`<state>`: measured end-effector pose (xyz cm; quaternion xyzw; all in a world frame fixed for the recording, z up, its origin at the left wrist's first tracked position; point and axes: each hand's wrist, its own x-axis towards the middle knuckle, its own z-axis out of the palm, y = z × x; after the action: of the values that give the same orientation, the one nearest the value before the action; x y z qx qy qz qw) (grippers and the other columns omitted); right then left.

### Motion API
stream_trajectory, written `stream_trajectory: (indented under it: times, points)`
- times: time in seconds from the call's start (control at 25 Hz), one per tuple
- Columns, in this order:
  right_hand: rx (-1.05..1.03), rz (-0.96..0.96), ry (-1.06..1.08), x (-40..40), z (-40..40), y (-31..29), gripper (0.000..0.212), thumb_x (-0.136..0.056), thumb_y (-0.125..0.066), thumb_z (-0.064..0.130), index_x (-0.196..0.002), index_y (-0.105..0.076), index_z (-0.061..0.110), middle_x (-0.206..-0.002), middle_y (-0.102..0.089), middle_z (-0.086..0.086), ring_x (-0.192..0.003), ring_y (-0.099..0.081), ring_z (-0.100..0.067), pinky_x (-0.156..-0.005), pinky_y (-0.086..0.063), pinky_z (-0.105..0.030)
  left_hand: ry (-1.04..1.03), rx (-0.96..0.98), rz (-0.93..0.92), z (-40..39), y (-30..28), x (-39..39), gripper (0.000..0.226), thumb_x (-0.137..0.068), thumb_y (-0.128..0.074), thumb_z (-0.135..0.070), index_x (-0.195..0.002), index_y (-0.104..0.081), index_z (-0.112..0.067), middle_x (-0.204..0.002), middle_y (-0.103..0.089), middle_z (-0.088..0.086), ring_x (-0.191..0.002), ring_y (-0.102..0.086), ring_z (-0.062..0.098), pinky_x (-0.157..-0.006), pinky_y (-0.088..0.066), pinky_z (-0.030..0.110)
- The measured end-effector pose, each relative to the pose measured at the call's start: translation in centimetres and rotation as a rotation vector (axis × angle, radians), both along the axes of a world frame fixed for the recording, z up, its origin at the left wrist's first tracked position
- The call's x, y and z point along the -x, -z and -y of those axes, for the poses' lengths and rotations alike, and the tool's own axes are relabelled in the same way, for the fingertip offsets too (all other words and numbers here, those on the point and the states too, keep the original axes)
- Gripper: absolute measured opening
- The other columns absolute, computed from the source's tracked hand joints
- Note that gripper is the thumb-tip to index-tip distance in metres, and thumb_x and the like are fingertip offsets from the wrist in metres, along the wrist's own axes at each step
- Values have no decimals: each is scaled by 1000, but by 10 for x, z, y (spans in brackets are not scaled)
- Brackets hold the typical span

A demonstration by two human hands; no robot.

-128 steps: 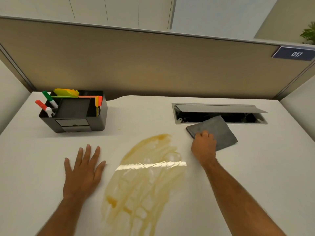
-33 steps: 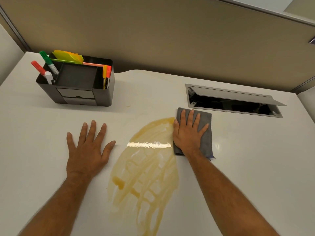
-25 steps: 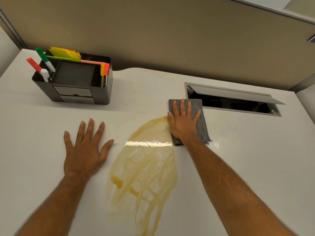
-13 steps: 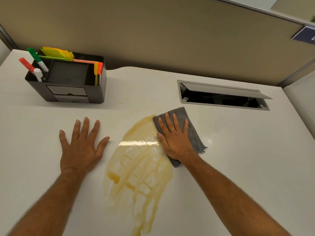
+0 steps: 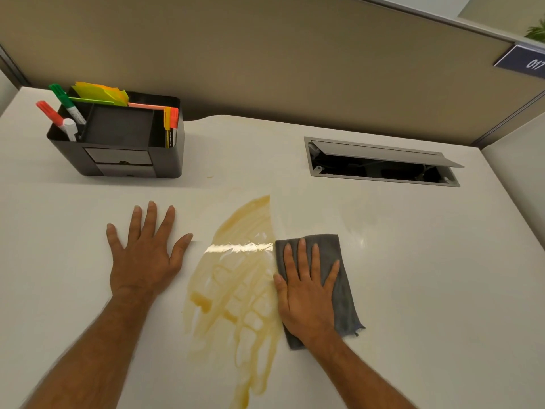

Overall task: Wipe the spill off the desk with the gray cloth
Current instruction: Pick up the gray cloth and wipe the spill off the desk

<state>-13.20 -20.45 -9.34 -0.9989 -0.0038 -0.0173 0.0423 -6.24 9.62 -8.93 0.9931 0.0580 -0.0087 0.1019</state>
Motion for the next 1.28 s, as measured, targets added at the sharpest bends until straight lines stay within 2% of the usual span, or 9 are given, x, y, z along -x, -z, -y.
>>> stream_trajectory:
  times: [0.12, 0.24, 0.48, 0.6, 0.76, 0.96, 1.28]
  points:
    - [-6, -10, 45, -1, -5, 2, 63, -105, -7, 55, -162, -7, 28, -170, -9, -4, -157, -3, -28, -120, 0, -68, 4, 2, 6, 0, 1, 0, 82, -90, 2, -74, -160, -11, -33, -170, -11, 3, -156, -3, 26, -119, 4, 61]
    - [-8, -16, 114, -13, -12, 2, 67, -104, -3, 57, -162, -11, 26, -170, -12, -7, -157, -8, -31, -118, -3, -72, -1, -3, 4, 0, 1, 1, 81, -90, 2, -73, -160, -10, -33, -170, -11, 3, -157, -2, 25, -119, 4, 62]
    - [-17, -109, 147, -66, -33, -5, 76, -95, 5, 61, -162, 1, 26, -170, 11, -7, -155, 16, -30, -114, 16, -70, 8, -1, 10, 0, 2, 0, 79, -91, 0, -72, -160, -11, -33, -170, -11, 3, -156, -4, 26, -119, 2, 63]
    - [-36, -127, 138, -94, -40, -9, 78, -92, 8, 60, -162, 3, 25, -170, 13, -7, -155, 19, -30, -114, 16, -71, 11, -4, 21, 0, 4, 2, 80, -92, 1, -72, -160, -12, -33, -169, -13, 4, -156, -6, 27, -119, 1, 63]
    - [-27, -150, 132, -129, -50, -14, 70, -101, -3, 57, -162, 3, 25, -170, 13, -8, -155, 19, -31, -113, 14, -73, 15, -5, 27, -1, 3, 1, 78, -93, -3, -71, -159, -17, -31, -169, -17, 5, -156, -10, 28, -119, -2, 65]
    - [-7, -145, 51, -164, -58, -14, 69, -102, -5, 58, -162, 2, 26, -170, 11, -7, -155, 17, -31, -113, 14, -74, 17, -4, 27, 0, 3, 1, 78, -94, -4, -71, -159, -18, -31, -168, -17, 5, -156, -11, 28, -119, -3, 65]
    - [48, -148, -242, -204, -64, -17, 67, -103, -8, 58, -162, 5, 28, -170, 14, -4, -155, 18, -27, -115, 17, -70, 12, -27, 20, 0, 4, 1, 75, -95, -5, -69, -159, -18, -32, -168, -17, 5, -156, -12, 28, -120, -5, 65]
